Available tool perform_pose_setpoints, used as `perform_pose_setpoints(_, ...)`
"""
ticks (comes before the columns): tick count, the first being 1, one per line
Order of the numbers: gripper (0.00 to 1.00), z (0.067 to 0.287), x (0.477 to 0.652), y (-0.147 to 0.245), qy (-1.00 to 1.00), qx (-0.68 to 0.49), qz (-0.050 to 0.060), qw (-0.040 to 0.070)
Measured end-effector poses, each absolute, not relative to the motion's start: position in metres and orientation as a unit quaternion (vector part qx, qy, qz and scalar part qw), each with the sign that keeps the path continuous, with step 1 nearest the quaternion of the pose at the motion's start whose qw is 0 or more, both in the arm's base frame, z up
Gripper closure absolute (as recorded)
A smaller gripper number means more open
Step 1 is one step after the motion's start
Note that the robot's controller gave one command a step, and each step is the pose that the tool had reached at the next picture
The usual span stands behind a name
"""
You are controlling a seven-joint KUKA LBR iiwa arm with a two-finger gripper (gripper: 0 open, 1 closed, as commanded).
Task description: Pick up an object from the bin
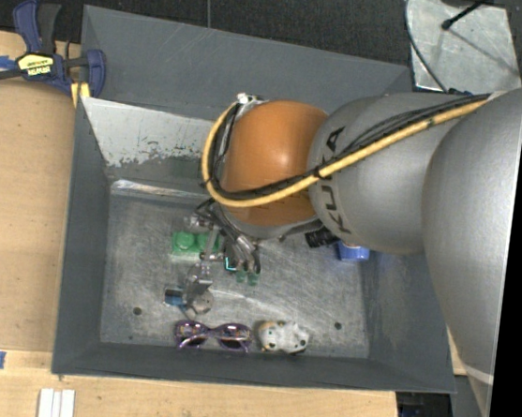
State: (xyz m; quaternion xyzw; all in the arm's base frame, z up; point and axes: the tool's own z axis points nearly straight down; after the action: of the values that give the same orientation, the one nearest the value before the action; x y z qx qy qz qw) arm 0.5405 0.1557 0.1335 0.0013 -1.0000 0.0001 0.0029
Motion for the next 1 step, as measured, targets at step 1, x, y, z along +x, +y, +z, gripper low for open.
perform_pose_setpoints(1,0.0,0.1378,0.5427,0.1552,-1.0,0.0,-0.001,-0.001)
